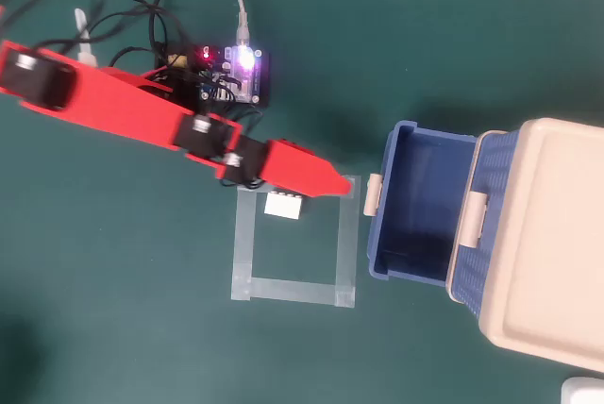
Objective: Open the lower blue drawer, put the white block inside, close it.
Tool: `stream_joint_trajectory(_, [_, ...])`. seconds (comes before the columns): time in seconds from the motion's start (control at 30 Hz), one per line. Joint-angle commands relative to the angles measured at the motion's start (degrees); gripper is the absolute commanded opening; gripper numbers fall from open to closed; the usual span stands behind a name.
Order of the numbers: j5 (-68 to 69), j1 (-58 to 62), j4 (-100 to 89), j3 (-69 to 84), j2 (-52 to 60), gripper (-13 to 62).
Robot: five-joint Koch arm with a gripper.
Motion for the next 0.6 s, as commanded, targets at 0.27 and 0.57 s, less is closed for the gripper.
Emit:
stream_joint_trajectory(0.27, [-25.7, 7.7, 83.8, -32.7, 6.0, 33.9])
stream_joint_trajectory(0.57, [-88.2, 13.3, 90.3, -39.9, -8.3, 33.7])
